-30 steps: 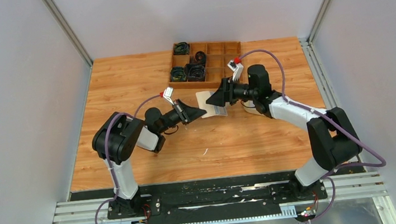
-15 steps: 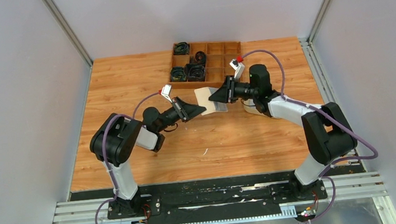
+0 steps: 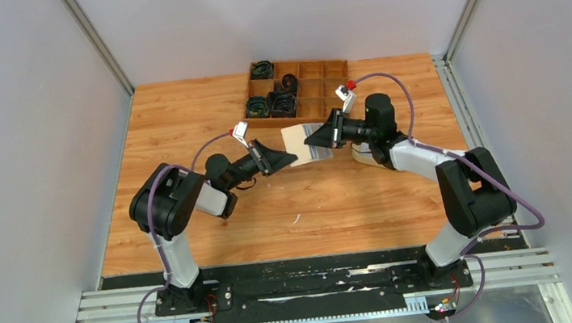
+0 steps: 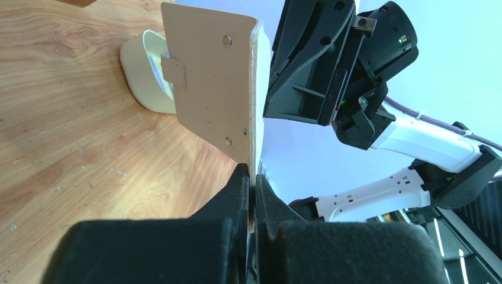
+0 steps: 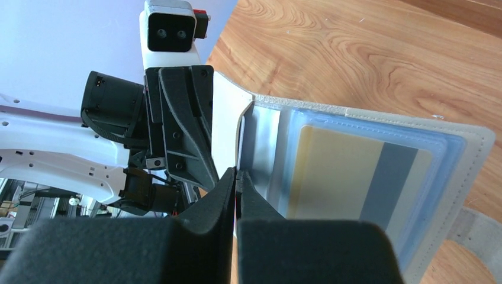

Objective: Take the credit cards out of the card holder

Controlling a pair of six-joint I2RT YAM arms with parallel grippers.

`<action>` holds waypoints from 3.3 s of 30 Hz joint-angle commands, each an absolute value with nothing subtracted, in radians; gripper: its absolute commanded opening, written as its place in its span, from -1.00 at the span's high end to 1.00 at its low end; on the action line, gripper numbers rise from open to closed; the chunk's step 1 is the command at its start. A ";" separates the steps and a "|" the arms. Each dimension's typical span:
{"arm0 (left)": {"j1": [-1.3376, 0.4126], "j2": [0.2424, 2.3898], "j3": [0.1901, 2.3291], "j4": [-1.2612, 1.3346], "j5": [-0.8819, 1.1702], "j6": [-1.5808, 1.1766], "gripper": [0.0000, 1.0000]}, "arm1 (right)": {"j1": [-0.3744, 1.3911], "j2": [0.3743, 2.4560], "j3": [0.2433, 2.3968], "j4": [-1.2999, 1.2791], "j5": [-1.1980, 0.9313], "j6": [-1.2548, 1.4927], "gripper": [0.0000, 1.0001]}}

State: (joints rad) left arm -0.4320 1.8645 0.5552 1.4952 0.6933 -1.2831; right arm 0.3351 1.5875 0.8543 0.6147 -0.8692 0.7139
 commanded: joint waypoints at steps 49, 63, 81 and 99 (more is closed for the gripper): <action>-0.342 1.773 0.525 1.566 0.763 -1.302 1.00 | 0.392 1.765 0.867 1.134 -0.964 1.102 0.28; -0.341 1.780 0.527 1.568 0.744 -1.303 1.00 | 0.422 1.794 0.841 1.153 -0.985 1.123 0.55; -0.341 1.756 0.532 1.568 0.744 -1.302 1.00 | 0.427 1.811 0.820 1.035 -0.977 1.060 0.26; -0.333 1.756 0.511 1.568 0.752 -1.289 1.00 | 0.433 1.781 0.813 1.086 -0.981 1.090 0.43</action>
